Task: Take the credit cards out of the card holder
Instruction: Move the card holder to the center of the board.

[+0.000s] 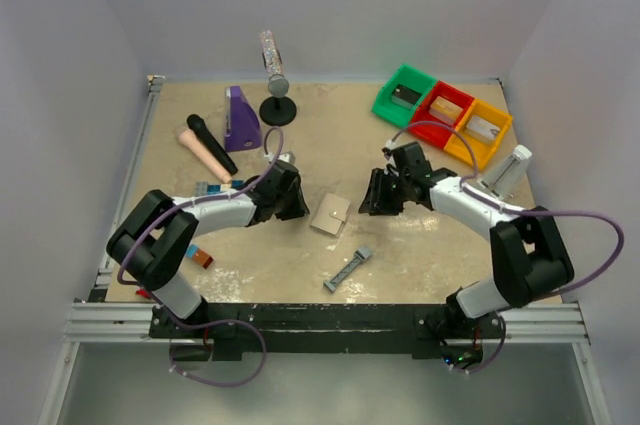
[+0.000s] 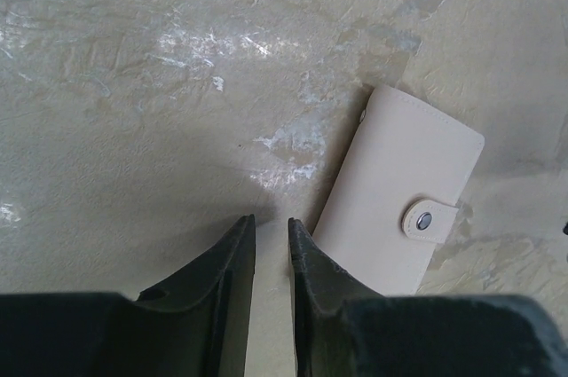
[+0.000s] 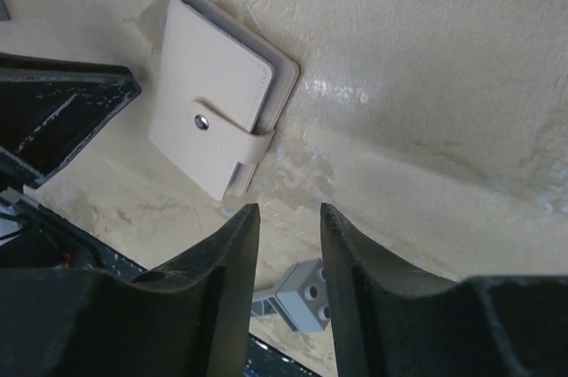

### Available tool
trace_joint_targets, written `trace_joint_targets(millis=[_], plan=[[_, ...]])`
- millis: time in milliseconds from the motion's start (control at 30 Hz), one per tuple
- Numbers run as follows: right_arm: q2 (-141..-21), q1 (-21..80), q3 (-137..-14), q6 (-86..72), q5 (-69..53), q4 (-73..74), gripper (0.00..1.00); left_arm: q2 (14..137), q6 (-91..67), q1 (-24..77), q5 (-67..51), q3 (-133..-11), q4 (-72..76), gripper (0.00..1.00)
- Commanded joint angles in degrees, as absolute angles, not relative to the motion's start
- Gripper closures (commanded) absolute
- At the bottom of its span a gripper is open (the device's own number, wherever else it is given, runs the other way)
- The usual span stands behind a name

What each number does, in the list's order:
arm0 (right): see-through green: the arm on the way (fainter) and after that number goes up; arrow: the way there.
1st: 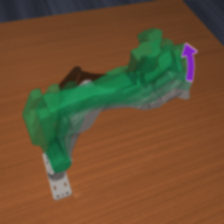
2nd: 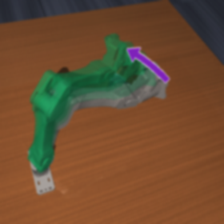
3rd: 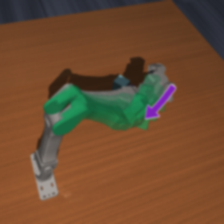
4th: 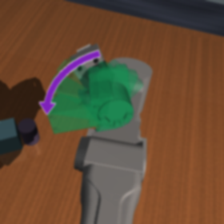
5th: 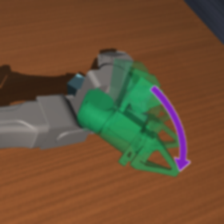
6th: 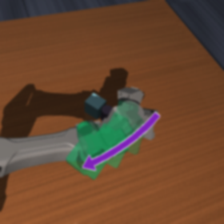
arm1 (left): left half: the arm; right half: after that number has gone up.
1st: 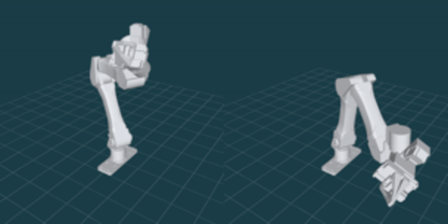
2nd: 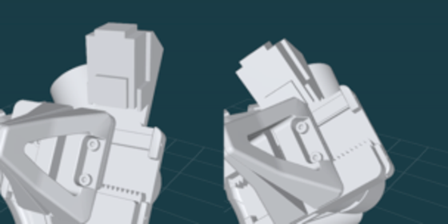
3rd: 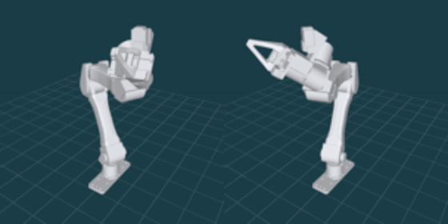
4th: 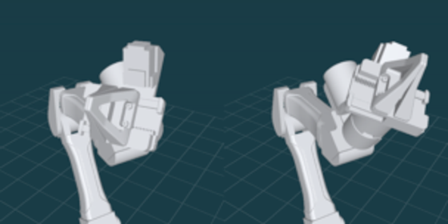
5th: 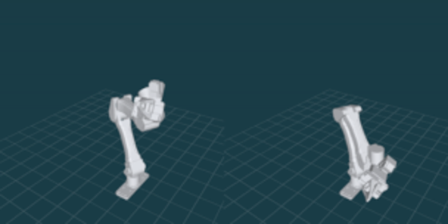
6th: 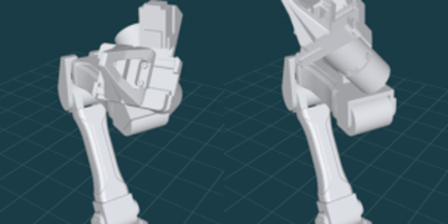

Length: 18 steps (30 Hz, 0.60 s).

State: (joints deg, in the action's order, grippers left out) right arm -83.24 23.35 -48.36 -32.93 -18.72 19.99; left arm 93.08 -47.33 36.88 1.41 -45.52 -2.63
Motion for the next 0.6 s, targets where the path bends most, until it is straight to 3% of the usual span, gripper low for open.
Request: trace_joint_targets(millis=[0,133,567], plan=[[-88.23,24.87,-53.25,-33.22,-15.38,18.02,0.64,93.16,-47.63,37.09,-1.04,-44.21,1.12,0.75],[-92.89,26.54,-55.45,-33.92,-15.47,19.16,0.68,92.90,-47.90,38.23,-1.93,-42.54,2.37,0.75],[-96.33,28.92,-57.57,-34.10,-10.20,23.46,0.60,89.22,-51.06,43.07,-1.50,-37.27,5.98,0.75]])
